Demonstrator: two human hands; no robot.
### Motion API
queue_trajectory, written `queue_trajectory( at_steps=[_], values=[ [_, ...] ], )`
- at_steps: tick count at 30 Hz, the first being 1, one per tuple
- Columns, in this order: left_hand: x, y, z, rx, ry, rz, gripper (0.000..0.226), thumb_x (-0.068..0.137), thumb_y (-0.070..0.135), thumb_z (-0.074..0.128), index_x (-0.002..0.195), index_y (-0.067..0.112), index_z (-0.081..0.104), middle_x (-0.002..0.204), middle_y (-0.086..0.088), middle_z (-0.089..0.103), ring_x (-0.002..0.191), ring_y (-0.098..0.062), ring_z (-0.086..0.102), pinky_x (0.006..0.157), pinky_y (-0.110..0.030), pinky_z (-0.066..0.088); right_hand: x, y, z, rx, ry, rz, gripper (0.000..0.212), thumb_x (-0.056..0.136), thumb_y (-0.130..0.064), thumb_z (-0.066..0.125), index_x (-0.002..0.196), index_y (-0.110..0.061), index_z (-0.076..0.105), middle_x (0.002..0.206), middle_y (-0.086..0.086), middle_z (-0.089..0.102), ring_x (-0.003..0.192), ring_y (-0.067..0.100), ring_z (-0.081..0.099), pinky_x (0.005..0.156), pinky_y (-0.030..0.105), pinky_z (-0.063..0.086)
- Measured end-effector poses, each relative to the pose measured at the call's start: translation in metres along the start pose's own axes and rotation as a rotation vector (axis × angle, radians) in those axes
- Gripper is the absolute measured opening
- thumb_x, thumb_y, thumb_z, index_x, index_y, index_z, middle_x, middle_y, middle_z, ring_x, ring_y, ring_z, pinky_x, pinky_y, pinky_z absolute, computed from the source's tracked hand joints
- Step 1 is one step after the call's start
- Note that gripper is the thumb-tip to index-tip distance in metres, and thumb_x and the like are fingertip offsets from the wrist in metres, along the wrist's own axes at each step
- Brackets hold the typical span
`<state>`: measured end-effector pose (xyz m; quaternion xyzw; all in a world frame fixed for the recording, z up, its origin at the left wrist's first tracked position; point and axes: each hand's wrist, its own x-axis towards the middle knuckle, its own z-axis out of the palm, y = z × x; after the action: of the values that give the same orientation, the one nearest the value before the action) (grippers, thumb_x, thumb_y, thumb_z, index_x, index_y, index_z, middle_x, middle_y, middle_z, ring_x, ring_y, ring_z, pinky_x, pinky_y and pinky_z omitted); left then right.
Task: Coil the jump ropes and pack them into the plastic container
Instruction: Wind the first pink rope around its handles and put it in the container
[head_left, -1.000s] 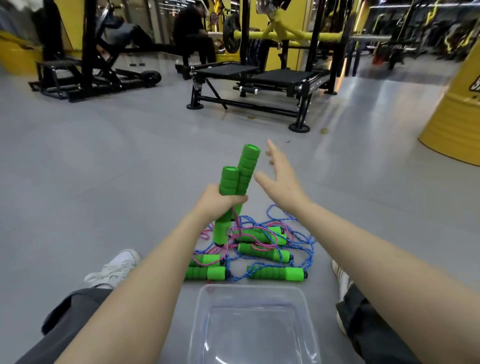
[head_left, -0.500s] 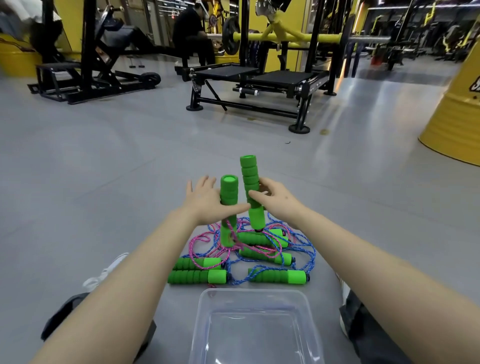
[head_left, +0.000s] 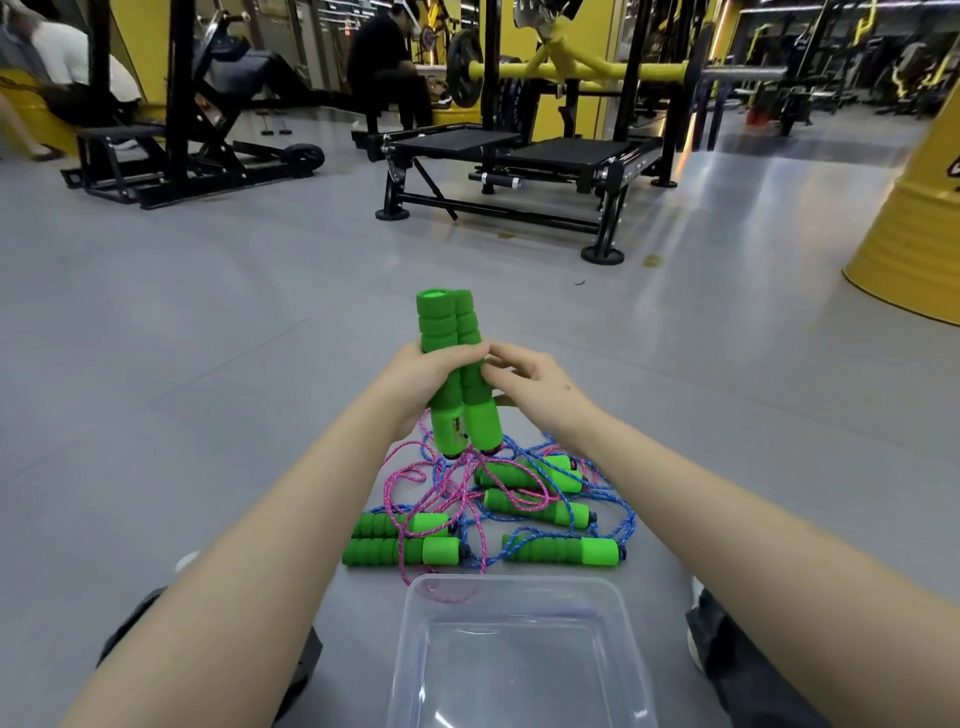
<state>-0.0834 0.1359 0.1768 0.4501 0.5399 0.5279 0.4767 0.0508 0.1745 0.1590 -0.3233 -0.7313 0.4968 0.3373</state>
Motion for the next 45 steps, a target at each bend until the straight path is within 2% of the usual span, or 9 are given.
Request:
queue_trajectory(
  at_steps=[5, 8, 18, 25, 29, 33, 36, 41, 45],
  values=[
    [0.002, 0.001, -0.001, -0.233, -0.040, -0.078, 0.028, 0.090, 0.016, 0.060, 0.114, 0.001, 0.059, 0.118, -0.022, 0.064, 0.107, -0.031, 0.064, 0.086, -0.041, 0.056, 0.001, -0.003, 0.006, 0.190, 0.155, -0.043, 0.028, 0.093, 0.000, 0.046, 0.110, -0.019, 0.058, 0.081, 0.003, 0.059, 0.064, 0.000, 0.060, 0.067, 0.015, 0.051],
    [0.002, 0.000, 0.003, -0.337, -0.082, -0.150, 0.048, 0.093, 0.019, 0.055, 0.130, -0.011, 0.046, 0.129, -0.027, 0.055, 0.117, -0.036, 0.057, 0.086, -0.040, 0.055, 0.001, -0.001, 0.011, 0.235, 0.230, -0.022, 0.017, 0.093, -0.003, 0.050, 0.103, -0.013, 0.059, 0.082, 0.004, 0.062, 0.070, 0.008, 0.060, 0.066, 0.021, 0.051],
    [0.004, -0.002, 0.004, -0.451, -0.028, -0.137, 0.010, 0.092, 0.009, 0.054, 0.099, 0.004, 0.057, 0.110, -0.020, 0.060, 0.091, -0.026, 0.063, 0.075, -0.034, 0.058, 0.003, -0.006, 0.018, 0.357, 0.333, 0.034, 0.013, 0.089, -0.006, 0.058, 0.084, -0.017, 0.056, 0.084, 0.004, 0.060, 0.077, 0.017, 0.057, 0.070, 0.028, 0.049],
    [0.013, -0.005, 0.005, -0.620, 0.266, -0.099, 0.018, 0.088, 0.004, 0.058, 0.105, 0.005, 0.051, 0.085, -0.012, 0.061, 0.075, -0.023, 0.063, 0.062, -0.032, 0.058, -0.003, 0.002, 0.032, -0.551, 0.014, 0.038, 0.111, 0.061, -0.023, 0.075, 0.148, -0.023, 0.006, 0.132, 0.005, 0.033, 0.121, 0.024, 0.041, 0.095, 0.040, 0.044],
    [0.008, -0.002, 0.015, -0.560, 0.234, -0.086, 0.019, 0.086, 0.006, 0.062, 0.103, 0.007, 0.052, 0.082, -0.007, 0.059, 0.074, -0.019, 0.061, 0.070, -0.032, 0.056, -0.005, 0.006, 0.027, -0.590, 0.209, 0.155, 0.060, 0.065, -0.024, 0.070, 0.115, -0.011, 0.039, 0.108, 0.005, 0.046, 0.104, 0.027, 0.050, 0.072, 0.033, 0.042],
    [0.001, 0.002, 0.002, -0.318, 0.185, -0.139, 0.076, 0.072, 0.036, 0.078, 0.133, 0.006, 0.043, 0.119, -0.006, 0.060, 0.111, -0.019, 0.058, 0.105, -0.042, 0.040, -0.006, 0.009, 0.010, -0.731, 0.183, 0.200, 0.041, 0.068, -0.024, 0.067, 0.095, -0.015, 0.038, 0.093, 0.002, 0.046, 0.090, 0.028, 0.051, 0.066, 0.030, 0.035],
    [-0.003, 0.006, -0.015, 0.181, 0.414, 0.010, 0.135, 0.054, 0.054, 0.084, 0.151, 0.017, -0.001, 0.157, -0.005, 0.018, 0.143, -0.018, 0.022, 0.117, -0.041, 0.016, -0.009, 0.016, -0.005, -0.938, 0.187, 0.186, 0.039, 0.070, -0.020, 0.065, 0.100, -0.012, 0.040, 0.102, 0.008, 0.049, 0.099, 0.031, 0.050, 0.068, 0.030, 0.033],
    [-0.017, -0.003, -0.012, 1.656, -0.008, 0.466, 0.134, 0.057, 0.069, 0.072, 0.151, 0.015, -0.007, 0.158, -0.011, 0.011, 0.146, -0.024, 0.005, 0.116, -0.045, -0.004, -0.010, 0.015, -0.002, -1.270, 0.039, -0.167, 0.049, 0.071, -0.019, 0.064, 0.113, -0.009, 0.042, 0.112, 0.010, 0.050, 0.102, 0.031, 0.049, 0.072, 0.035, 0.037],
    [-0.012, -0.022, -0.005, 1.745, 0.053, 0.511, 0.079, 0.080, 0.031, 0.058, 0.145, 0.013, 0.018, 0.127, -0.002, 0.055, 0.116, -0.023, 0.053, 0.093, -0.035, 0.040, -0.008, 0.018, 0.012, -1.076, 0.023, -0.264, 0.055, 0.071, -0.015, 0.063, 0.121, -0.005, 0.044, 0.114, 0.012, 0.048, 0.104, 0.032, 0.047, 0.080, 0.037, 0.041]
  ],
)
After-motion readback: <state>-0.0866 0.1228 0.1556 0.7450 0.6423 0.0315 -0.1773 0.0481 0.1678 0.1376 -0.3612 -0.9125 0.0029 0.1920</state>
